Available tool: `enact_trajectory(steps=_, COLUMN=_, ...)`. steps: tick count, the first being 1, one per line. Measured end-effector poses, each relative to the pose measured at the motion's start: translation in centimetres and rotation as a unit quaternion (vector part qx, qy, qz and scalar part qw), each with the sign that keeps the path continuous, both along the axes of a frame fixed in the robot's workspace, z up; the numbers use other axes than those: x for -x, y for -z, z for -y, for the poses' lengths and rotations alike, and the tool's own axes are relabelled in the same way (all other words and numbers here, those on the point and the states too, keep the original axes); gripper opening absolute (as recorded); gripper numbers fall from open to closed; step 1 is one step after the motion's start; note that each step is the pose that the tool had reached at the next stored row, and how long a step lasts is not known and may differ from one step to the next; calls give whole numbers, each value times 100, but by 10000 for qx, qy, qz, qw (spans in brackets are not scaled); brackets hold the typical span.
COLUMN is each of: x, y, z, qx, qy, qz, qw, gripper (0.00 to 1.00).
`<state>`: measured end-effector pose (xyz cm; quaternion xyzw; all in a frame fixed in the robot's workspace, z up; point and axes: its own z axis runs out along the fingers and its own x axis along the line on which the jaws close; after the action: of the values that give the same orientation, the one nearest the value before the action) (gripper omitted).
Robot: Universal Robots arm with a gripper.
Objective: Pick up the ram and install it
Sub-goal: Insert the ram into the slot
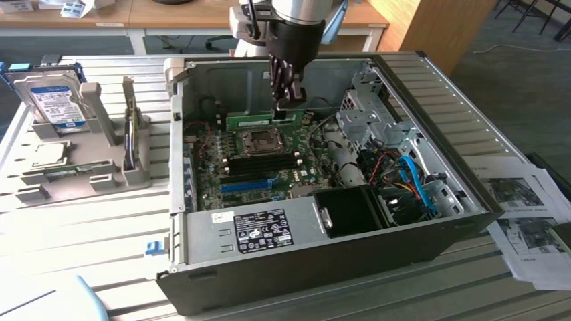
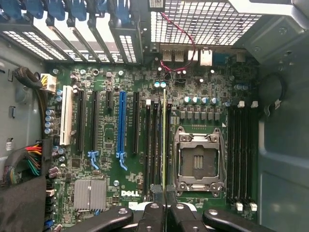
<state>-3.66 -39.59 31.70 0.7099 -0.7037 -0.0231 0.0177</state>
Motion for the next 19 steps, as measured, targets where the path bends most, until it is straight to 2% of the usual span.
enact_trajectory(steps=19, x=0, y=199, z=0, qx=0, qy=0, qz=0, qw=10000, gripper=11)
